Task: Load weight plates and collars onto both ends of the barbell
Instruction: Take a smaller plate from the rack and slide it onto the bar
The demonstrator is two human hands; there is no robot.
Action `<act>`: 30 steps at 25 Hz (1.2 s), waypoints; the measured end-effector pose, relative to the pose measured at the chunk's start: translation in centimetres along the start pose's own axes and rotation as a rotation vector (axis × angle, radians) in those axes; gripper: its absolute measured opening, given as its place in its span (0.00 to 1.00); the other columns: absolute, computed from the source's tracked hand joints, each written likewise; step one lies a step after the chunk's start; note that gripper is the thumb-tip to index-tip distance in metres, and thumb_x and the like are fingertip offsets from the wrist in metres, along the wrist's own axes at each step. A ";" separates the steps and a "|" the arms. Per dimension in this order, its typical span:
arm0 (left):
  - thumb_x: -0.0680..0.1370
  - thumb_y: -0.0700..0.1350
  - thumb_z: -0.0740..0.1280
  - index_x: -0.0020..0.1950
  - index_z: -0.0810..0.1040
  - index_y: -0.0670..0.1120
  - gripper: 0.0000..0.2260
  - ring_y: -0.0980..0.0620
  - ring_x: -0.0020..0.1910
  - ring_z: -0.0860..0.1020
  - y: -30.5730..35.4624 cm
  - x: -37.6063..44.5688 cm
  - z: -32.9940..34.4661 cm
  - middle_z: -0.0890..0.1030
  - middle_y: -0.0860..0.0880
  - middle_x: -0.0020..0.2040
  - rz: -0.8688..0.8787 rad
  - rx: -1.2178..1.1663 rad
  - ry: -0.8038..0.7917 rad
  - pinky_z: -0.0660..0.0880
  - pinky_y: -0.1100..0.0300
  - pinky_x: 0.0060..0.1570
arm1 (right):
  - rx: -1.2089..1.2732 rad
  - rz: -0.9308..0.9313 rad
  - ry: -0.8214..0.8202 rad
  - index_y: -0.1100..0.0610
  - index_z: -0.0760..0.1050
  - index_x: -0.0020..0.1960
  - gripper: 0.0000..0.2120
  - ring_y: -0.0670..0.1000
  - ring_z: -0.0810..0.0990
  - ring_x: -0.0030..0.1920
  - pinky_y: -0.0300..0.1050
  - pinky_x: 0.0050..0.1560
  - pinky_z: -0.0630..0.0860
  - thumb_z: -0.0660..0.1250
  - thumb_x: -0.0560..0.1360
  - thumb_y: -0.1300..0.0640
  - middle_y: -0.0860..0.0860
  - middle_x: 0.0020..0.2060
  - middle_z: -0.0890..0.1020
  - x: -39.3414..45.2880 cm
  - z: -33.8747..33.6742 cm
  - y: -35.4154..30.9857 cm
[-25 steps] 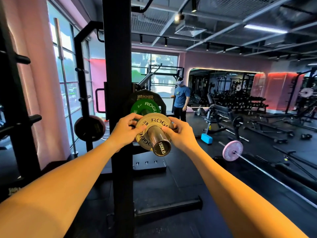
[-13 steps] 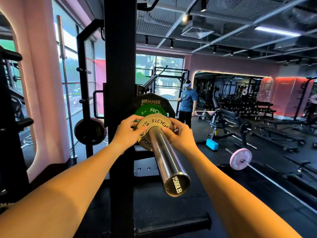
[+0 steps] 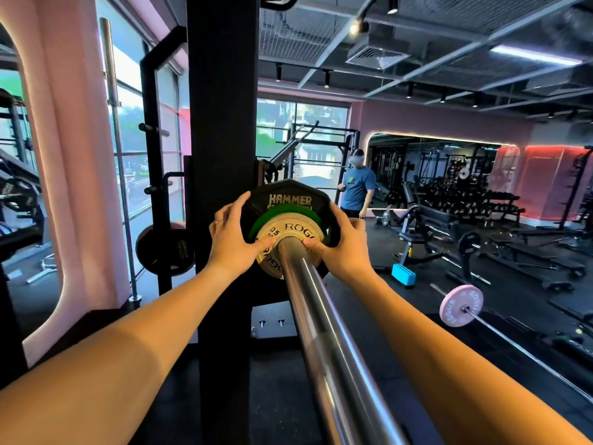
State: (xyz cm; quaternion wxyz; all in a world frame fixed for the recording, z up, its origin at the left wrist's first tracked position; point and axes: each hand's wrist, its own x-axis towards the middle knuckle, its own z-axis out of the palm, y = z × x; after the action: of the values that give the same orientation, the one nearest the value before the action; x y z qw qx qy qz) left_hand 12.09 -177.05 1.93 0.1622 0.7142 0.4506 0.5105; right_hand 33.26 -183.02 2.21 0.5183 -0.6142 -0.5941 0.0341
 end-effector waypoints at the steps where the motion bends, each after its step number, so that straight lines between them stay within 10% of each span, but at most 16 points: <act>1: 0.70 0.51 0.80 0.80 0.57 0.61 0.45 0.41 0.76 0.58 -0.2 0.4 0.1 0.61 0.45 0.76 -0.010 -0.015 -0.022 0.61 0.42 0.74 | -0.006 -0.005 -0.002 0.44 0.60 0.79 0.46 0.57 0.62 0.73 0.50 0.72 0.63 0.80 0.68 0.48 0.56 0.74 0.61 0.7 0.3 0.2; 6: 0.65 0.52 0.83 0.78 0.58 0.64 0.49 0.45 0.75 0.64 -1.0 1.7 0.0 0.66 0.45 0.73 0.002 -0.034 -0.030 0.61 0.54 0.70 | 0.085 -0.023 -0.098 0.50 0.59 0.80 0.52 0.51 0.70 0.69 0.44 0.70 0.65 0.83 0.63 0.46 0.54 0.70 0.70 3.0 0.1 2.3; 14: 0.68 0.58 0.80 0.80 0.57 0.59 0.47 0.40 0.73 0.68 2.0 -0.2 -0.6 0.68 0.43 0.76 -0.156 0.210 0.019 0.69 0.45 0.68 | -0.025 -0.024 -0.100 0.54 0.57 0.79 0.47 0.58 0.72 0.69 0.53 0.67 0.70 0.79 0.69 0.47 0.58 0.70 0.70 1.9 -0.1 0.5; 20: 0.72 0.48 0.78 0.68 0.75 0.53 0.25 0.47 0.56 0.81 3.4 -3.0 -6.0 0.82 0.47 0.60 -0.254 0.195 -0.161 0.75 0.57 0.53 | -0.043 0.093 -0.153 0.55 0.71 0.72 0.31 0.53 0.78 0.55 0.45 0.57 0.75 0.75 0.71 0.56 0.56 0.62 0.79 0.3 -3.7 -0.7; 25: 0.74 0.46 0.77 0.57 0.83 0.48 0.12 0.59 0.36 0.81 5.7 -5.5 -13.4 0.87 0.47 0.46 -0.206 0.239 -0.299 0.75 0.66 0.41 | -0.079 0.008 -0.362 0.55 0.83 0.56 0.13 0.50 0.80 0.45 0.43 0.53 0.75 0.76 0.72 0.53 0.47 0.34 0.80 -0.9 -7.4 -8.8; 30: 0.74 0.48 0.76 0.54 0.84 0.50 0.09 0.52 0.41 0.82 5.9 -9.6 -22.8 0.86 0.46 0.47 -0.149 0.307 -0.324 0.74 0.63 0.41 | -0.207 -0.220 -0.480 0.53 0.84 0.53 0.09 0.51 0.82 0.48 0.45 0.55 0.78 0.75 0.73 0.54 0.51 0.46 0.85 -5.8 -5.5 -19.4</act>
State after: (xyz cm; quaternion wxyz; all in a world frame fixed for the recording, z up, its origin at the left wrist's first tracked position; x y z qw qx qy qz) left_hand -5.77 -193.18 10.14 0.1590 0.7677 0.5427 0.3012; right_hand 21.69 -195.49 14.58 0.2981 -0.5700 -0.7632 0.0613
